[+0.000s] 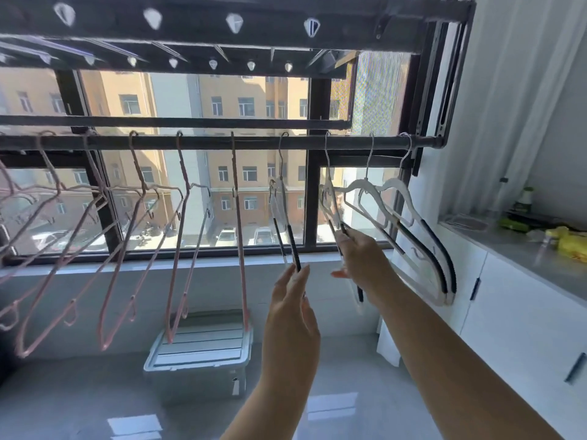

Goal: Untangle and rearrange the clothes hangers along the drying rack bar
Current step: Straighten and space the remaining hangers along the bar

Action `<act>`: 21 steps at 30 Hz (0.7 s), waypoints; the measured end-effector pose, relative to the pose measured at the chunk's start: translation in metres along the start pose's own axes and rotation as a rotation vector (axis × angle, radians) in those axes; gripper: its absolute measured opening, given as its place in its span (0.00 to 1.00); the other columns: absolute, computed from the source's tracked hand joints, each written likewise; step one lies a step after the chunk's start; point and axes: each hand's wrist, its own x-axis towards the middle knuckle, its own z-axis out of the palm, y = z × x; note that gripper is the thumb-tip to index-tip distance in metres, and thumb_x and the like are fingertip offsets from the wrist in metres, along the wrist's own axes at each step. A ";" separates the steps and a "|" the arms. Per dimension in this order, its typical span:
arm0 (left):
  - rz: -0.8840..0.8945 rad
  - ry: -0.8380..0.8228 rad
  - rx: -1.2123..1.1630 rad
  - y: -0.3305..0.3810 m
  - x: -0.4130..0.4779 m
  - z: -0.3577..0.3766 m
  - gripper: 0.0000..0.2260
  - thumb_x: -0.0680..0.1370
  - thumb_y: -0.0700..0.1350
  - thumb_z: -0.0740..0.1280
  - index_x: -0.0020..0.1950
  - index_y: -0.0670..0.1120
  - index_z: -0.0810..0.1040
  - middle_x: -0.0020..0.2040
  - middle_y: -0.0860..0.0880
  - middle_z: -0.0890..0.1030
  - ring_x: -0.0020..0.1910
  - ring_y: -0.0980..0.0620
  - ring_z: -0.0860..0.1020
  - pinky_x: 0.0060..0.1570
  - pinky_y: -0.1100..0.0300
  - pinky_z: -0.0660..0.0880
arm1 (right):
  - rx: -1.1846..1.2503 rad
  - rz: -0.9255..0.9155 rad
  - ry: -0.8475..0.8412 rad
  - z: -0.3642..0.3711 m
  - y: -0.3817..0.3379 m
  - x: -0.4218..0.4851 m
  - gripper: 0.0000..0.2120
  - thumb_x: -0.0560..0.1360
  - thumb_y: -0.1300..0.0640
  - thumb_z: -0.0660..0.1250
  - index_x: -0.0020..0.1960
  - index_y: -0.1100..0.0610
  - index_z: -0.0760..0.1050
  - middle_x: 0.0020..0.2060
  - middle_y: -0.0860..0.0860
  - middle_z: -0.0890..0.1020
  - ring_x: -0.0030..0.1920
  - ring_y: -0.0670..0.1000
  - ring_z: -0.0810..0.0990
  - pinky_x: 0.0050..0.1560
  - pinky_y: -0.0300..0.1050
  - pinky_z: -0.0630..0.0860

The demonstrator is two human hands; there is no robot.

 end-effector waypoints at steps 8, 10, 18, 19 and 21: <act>0.019 0.036 -0.006 -0.001 -0.002 -0.001 0.20 0.75 0.32 0.61 0.65 0.48 0.72 0.66 0.48 0.71 0.60 0.55 0.73 0.56 0.74 0.66 | 0.036 -0.007 0.022 -0.006 0.000 -0.002 0.14 0.80 0.54 0.54 0.60 0.61 0.71 0.33 0.52 0.65 0.33 0.48 0.71 0.26 0.33 0.77; 0.018 0.038 -0.013 0.000 -0.002 -0.001 0.20 0.75 0.32 0.62 0.64 0.47 0.72 0.66 0.48 0.71 0.59 0.53 0.75 0.56 0.69 0.68 | 0.036 -0.011 0.013 -0.005 -0.002 -0.003 0.13 0.80 0.54 0.54 0.57 0.61 0.71 0.32 0.52 0.64 0.30 0.47 0.69 0.26 0.34 0.77; 0.015 0.047 -0.005 0.003 -0.002 -0.004 0.20 0.75 0.32 0.61 0.65 0.47 0.71 0.66 0.48 0.71 0.59 0.53 0.75 0.57 0.68 0.69 | 0.030 -0.025 -0.026 0.000 -0.008 -0.006 0.07 0.81 0.54 0.54 0.51 0.55 0.69 0.31 0.51 0.63 0.29 0.46 0.67 0.29 0.36 0.79; 0.013 0.048 -0.001 0.003 -0.001 -0.004 0.20 0.75 0.32 0.61 0.65 0.47 0.71 0.66 0.48 0.71 0.59 0.53 0.75 0.56 0.68 0.69 | 0.026 -0.025 -0.029 0.001 -0.008 -0.005 0.07 0.81 0.54 0.54 0.51 0.55 0.69 0.31 0.51 0.63 0.29 0.46 0.67 0.30 0.37 0.80; 0.007 0.047 0.003 0.002 -0.001 -0.005 0.20 0.75 0.32 0.61 0.65 0.47 0.71 0.66 0.48 0.70 0.58 0.53 0.75 0.55 0.72 0.68 | 0.009 -0.030 -0.032 0.002 -0.008 -0.005 0.08 0.81 0.54 0.54 0.54 0.56 0.69 0.31 0.51 0.64 0.29 0.45 0.67 0.33 0.40 0.81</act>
